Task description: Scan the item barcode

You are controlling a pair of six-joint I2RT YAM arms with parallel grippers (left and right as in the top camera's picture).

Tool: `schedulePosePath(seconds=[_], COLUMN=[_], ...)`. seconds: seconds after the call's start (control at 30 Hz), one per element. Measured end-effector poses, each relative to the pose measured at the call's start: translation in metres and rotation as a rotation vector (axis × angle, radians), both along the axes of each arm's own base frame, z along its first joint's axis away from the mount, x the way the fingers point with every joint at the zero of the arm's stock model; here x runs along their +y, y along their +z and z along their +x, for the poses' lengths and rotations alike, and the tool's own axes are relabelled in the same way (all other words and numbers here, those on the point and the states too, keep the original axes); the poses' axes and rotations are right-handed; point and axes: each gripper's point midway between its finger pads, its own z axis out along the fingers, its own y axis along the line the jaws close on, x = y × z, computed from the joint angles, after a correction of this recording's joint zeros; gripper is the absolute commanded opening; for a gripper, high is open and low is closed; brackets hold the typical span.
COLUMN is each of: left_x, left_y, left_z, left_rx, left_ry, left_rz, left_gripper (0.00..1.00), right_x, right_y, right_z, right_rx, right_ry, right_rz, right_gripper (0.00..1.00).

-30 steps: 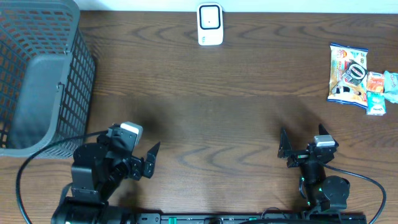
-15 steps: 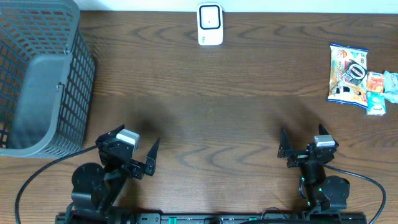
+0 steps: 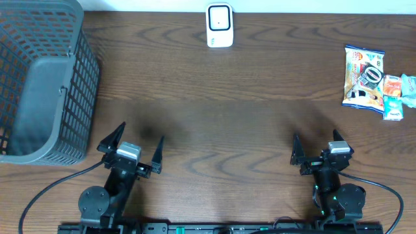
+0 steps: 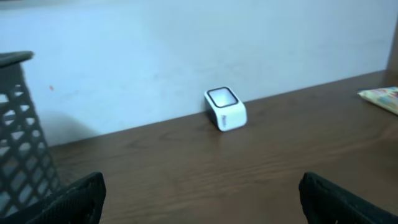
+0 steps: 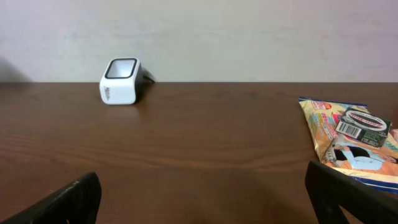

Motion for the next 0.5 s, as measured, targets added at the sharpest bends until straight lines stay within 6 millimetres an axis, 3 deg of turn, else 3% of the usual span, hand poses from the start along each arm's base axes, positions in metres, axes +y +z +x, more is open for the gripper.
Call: schedulePosePath(seconds=[0.27,0.5], left_x=[0.010,0.021], left_y=[-0.018,-0.016], left_z=[0.004,0.008], left_rx=[-0.005,-0.043], left_ry=[0.043,0.094], left_rz=[-0.012,-0.062], left_gripper=[0.98,0.98], right_x=[0.000,0.000], right_y=[0.000,0.000], right_z=[0.000,0.000], right_rx=[0.000,0.000], right_ry=[0.000,0.000], right_rz=[0.000,0.000], right_gripper=[0.99,0.99])
